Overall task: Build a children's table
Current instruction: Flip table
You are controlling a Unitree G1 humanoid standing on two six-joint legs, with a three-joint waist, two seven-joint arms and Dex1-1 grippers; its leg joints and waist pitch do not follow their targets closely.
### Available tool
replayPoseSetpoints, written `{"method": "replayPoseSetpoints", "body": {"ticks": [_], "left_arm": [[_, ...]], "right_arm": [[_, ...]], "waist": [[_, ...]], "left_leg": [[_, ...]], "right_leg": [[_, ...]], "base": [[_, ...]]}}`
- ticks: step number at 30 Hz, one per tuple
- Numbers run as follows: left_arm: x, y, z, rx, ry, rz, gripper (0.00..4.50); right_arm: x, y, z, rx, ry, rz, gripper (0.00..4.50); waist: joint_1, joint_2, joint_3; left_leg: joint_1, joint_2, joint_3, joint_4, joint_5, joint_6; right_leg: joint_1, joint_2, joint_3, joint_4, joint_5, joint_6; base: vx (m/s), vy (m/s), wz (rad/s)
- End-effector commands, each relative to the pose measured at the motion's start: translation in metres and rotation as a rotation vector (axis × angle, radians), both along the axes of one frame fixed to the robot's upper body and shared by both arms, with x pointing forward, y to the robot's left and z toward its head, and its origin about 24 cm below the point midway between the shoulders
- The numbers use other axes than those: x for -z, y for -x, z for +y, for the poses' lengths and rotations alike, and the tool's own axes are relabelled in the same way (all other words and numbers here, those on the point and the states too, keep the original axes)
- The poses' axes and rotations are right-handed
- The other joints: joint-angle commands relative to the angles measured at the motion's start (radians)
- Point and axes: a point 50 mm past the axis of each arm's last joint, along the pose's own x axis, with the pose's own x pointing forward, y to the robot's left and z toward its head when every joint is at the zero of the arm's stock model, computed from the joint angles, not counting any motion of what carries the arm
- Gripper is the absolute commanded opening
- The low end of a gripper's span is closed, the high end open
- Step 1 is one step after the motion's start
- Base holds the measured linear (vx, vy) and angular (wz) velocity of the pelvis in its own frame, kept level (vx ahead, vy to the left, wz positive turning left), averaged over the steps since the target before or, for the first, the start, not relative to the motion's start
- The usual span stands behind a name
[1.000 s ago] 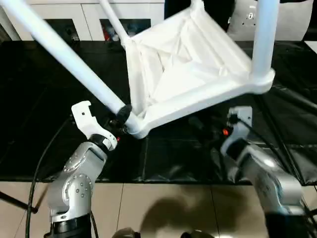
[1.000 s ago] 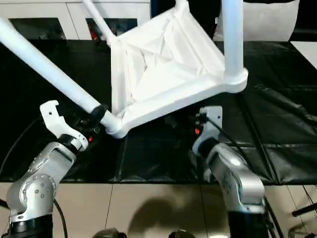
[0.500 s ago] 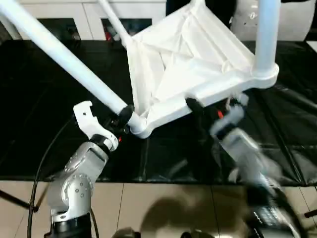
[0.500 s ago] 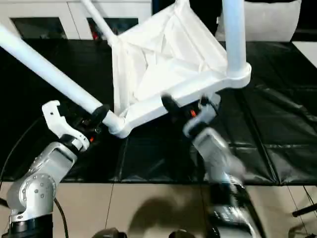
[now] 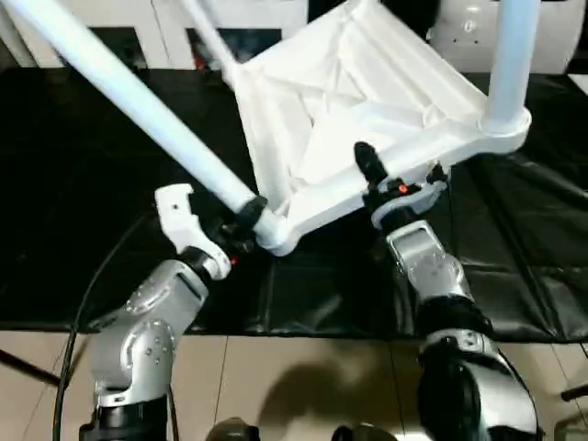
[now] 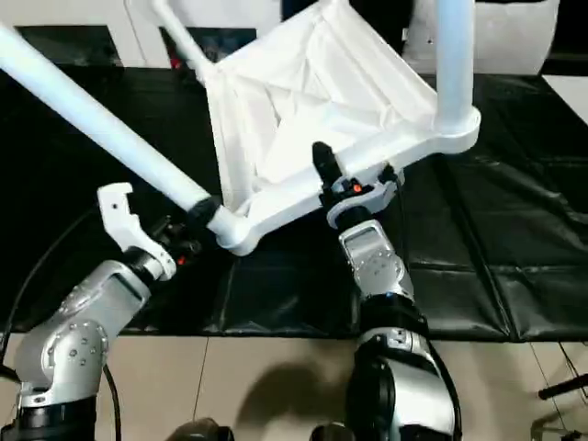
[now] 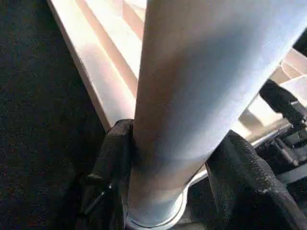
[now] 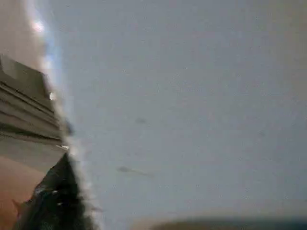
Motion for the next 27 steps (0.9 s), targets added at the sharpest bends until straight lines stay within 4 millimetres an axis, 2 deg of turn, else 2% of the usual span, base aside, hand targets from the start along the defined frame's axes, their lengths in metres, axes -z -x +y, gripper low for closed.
{"method": "replayPoseSetpoints", "body": {"ticks": [1,8,9,12,14,15,19,20,23,24,25,27], "left_arm": [[0.034,0.012,-0.022,0.137,0.010,0.172,1.94],[0.036,0.012,-0.018,0.134,-0.045,0.158,1.94],[0.036,0.012,-0.017,0.134,-0.047,0.157,1.94],[0.036,0.012,-0.016,0.130,-0.058,0.154,1.94],[0.036,0.012,-0.016,0.131,-0.070,0.149,1.94],[0.036,0.011,-0.015,0.135,-0.074,0.144,1.94],[0.033,0.011,-0.016,0.153,-0.094,0.108,1.94],[0.032,0.011,-0.016,0.154,-0.093,0.104,2.50],[0.029,0.010,-0.013,0.137,-0.104,0.070,2.64],[0.027,0.010,-0.011,0.137,-0.122,0.039,2.82],[0.027,0.010,-0.011,0.138,-0.123,0.036,2.82],[0.024,0.012,-0.008,0.160,-0.137,0.008,3.00]], "right_arm": [[-0.025,-0.008,0.011,-0.036,-0.013,-0.101,3.33],[-0.025,-0.013,0.009,-0.046,0.025,-0.075,2.82],[-0.025,-0.014,0.008,-0.039,0.032,-0.075,2.73],[-0.025,-0.015,0.006,-0.028,0.038,-0.073,2.54],[-0.025,-0.016,0.005,-0.019,0.044,-0.072,2.41],[-0.025,-0.016,0.004,-0.014,0.046,-0.072,2.20],[-0.026,-0.018,-0.001,0.008,0.049,-0.068,1.99],[-0.026,-0.018,-0.001,0.010,0.050,-0.068,1.97],[-0.027,-0.019,-0.004,0.026,0.066,-0.070,1.97],[-0.028,-0.020,-0.008,0.047,0.089,-0.069,1.96],[-0.028,-0.020,-0.008,0.049,0.091,-0.069,1.96],[-0.030,-0.020,-0.016,0.089,0.131,-0.079,1.96]], "waist": [[-0.001,-0.022,-0.077],[-0.009,-0.022,-0.075],[-0.011,-0.026,-0.074],[-0.012,-0.021,-0.072],[-0.015,-0.024,-0.074],[-0.015,-0.021,-0.073],[-0.015,-0.020,-0.074],[-0.015,-0.021,-0.075],[-0.015,-0.019,-0.078],[-0.016,-0.021,-0.082],[-0.016,-0.020,-0.090],[-0.012,-0.020,-0.098]], "left_leg": [[0.000,0.082,-0.023,-0.061,0.177,0.210],[-0.001,0.080,-0.023,-0.059,0.192,0.221],[-0.002,0.080,-0.022,-0.059,0.194,0.223],[-0.002,0.081,-0.023,-0.059,0.195,0.228],[-0.002,0.080,-0.023,-0.057,0.205,0.238],[-0.002,0.080,-0.023,-0.057,0.200,0.240],[-0.001,0.081,-0.024,-0.057,0.201,0.244],[-0.001,0.081,-0.024,-0.056,0.204,0.245],[-0.003,0.081,-0.025,-0.051,0.233,0.258],[-0.006,0.078,-0.025,-0.048,0.250,0.269],[-0.006,0.076,-0.025,-0.041,0.287,0.283],[-0.010,0.075,-0.025,-0.032,0.352,0.307]], "right_leg": [[0.061,-0.108,0.071,-0.061,-0.003,-0.260],[0.060,-0.105,0.071,-0.057,0.019,-0.269],[0.060,-0.104,0.071,-0.057,0.022,-0.269],[0.060,-0.104,0.070,-0.056,0.023,-0.274],[0.060,-0.104,0.071,-0.054,0.041,-0.278],[0.059,-0.104,0.070,-0.055,0.036,-0.279],[0.059,-0.103,0.069,-0.053,0.035,-0.284],[0.059,-0.102,0.069,-0.053,0.040,-0.285],[0.056,-0.102,0.069,-0.044,0.081,-0.294],[0.057,-0.101,0.069,-0.040,0.105,-0.292],[0.053,-0.099,0.069,-0.031,0.148,-0.295],[0.047,-0.096,0.066,-0.019,0.243,-0.308]], "base": [[0.000,0.000,0.00],[0.000,0.000,0.00],[0.000,0.000,0.00],[0.000,0.000,0.00],[0.000,0.000,0.00],[0.000,0.000,0.00],[0.000,0.000,0.00],[0.000,0.000,0.00],[0.000,0.000,0.00],[0.000,0.000,0.00],[0.000,0.000,0.00],[0.000,0.000,0.00]]}}
